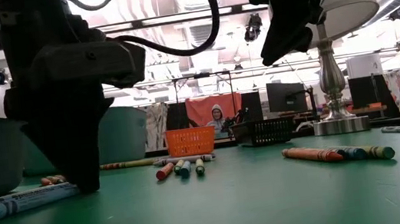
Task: Sort crayons
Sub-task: Put the blue crayon into the orange bin
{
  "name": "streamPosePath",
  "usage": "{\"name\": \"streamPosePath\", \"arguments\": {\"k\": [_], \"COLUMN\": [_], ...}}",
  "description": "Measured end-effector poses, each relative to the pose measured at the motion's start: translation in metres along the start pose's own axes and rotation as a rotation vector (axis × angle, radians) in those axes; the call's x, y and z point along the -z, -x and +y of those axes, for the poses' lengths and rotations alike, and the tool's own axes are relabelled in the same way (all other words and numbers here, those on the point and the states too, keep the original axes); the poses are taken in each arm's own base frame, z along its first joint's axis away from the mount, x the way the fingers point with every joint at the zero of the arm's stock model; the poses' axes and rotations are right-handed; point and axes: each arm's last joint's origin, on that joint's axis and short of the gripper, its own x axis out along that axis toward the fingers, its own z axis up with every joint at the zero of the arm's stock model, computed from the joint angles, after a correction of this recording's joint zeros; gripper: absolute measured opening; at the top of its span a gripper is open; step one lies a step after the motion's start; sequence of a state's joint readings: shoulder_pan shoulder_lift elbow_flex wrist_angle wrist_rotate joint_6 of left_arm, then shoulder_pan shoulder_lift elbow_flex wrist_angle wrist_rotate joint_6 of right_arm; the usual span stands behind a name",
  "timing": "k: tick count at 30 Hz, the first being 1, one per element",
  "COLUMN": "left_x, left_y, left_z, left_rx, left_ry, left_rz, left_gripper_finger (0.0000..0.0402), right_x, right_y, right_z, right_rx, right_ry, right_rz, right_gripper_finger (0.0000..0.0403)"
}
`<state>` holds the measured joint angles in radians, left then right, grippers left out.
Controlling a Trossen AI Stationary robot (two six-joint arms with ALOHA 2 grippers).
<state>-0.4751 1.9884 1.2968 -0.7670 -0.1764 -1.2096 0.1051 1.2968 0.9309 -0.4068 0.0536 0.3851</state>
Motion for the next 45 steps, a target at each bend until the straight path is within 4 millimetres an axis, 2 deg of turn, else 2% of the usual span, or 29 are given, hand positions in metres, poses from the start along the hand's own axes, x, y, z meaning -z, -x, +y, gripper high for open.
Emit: {"name": "streamPosePath", "arguments": {"k": [15,19,25,34,41,45], "left_x": [-0.002,-0.005,-0.014,-0.024,-0.027,-0.026], "left_y": [0.005,0.011,0.037,0.102,0.141,0.150], "left_z": [0.000,-0.001,-0.009,-0.006,0.010,0.027], "left_rx": [0.016,0.037,0.081,0.129,0.260,0.323], "left_ry": [-0.004,-0.018,-0.105,-0.314,-0.495,-0.567], "left_rz": [-0.031,-0.071,-0.172,-0.483,-0.767,-0.939], "left_gripper_finger": [0.0006,0.0003,0.0001,0.0001,0.0000,0.0000], "right_x": [0.000,0.000,0.001,-0.001,-0.009,-0.016], "right_y": [0.000,0.000,0.000,-0.001,-0.007,-0.007], "right_z": [0.000,0.000,0.000,0.001,0.007,0.010], "right_rx": [0.000,0.001,0.003,-0.010,-0.087,-0.128], "right_ry": [0.000,0.003,0.013,0.086,0.179,0.238], "right_rz": [0.001,0.002,0.007,-0.028,-0.264,-0.457], "right_gripper_finger": [0.0098,0.0098,0.0098,0.0098,0.0098,0.0098]}}
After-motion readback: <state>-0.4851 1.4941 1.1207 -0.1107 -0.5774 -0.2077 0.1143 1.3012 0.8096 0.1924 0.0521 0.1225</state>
